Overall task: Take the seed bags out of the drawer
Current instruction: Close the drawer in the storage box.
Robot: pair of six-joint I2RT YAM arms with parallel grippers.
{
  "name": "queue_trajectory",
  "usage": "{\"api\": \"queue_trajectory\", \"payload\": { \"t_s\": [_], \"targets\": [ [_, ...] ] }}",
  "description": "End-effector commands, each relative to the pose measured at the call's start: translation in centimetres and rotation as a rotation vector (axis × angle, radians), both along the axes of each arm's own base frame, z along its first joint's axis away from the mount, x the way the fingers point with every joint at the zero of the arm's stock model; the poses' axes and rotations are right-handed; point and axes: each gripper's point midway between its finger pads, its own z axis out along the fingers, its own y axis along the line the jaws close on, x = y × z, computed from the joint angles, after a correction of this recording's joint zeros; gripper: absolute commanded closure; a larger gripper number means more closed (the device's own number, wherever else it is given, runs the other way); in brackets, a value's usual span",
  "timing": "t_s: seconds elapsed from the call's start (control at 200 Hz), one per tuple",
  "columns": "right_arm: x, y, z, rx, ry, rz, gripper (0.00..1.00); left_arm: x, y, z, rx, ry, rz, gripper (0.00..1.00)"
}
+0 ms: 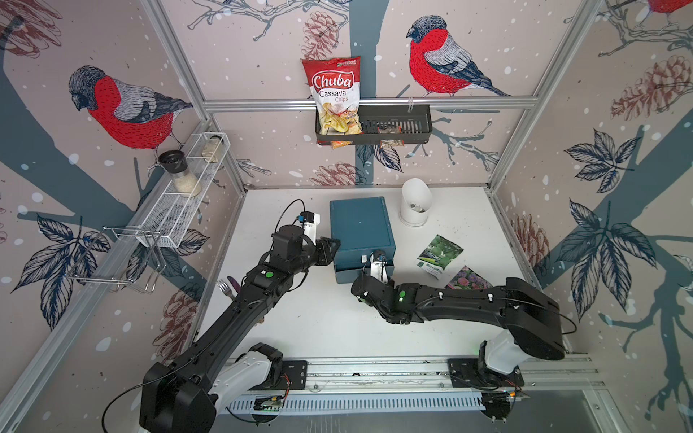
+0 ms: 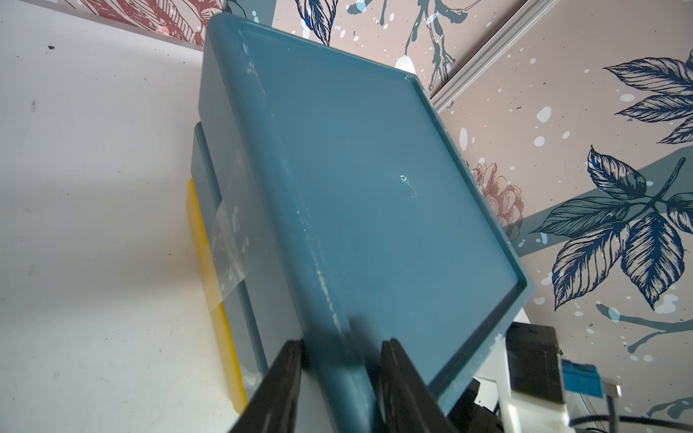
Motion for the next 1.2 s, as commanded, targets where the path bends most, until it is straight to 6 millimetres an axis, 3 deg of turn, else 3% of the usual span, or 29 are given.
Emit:
{"api": "queue_trajectory", "payload": {
  "t_s": [0.0, 0.565, 0.7, 0.885, 1.021, 1.196],
  "targets": [
    [0.7, 0.2, 0.9, 0.022, -0.035, -0.015, 0.43, -2.6, 0.8, -4.1, 0.072, 0.185, -0.023, 0.61],
    [3.3, 1.7, 2.9, 0.069, -0.128, -0.015, 0.37, -2.4, 0.7, -3.8, 0.096, 0.172, -0.037, 0.6],
    [3.8, 1.9, 2.9, 0.051, -0.138, -0.016, 0.29, -2.4, 0.8, -3.9, 0.1, 0.174, -0.039, 0.6],
    [4.0, 2.1, 2.9, 0.027, -0.149, -0.009, 0.24, -2.1, 0.8, -3.9, 0.106, 0.171, -0.034, 0.6],
    [2.6, 2.1, 3.3, 0.016, -0.148, 0.008, 0.24, -1.4, 1.1, -3.1, 0.109, 0.158, 0.002, 0.48],
    [-0.8, 1.5, 4.3, -0.034, -0.156, 0.01, 0.24, 0.4, 1.1, 0.6, 0.045, 0.088, 0.074, 0.31]
  ]
}}
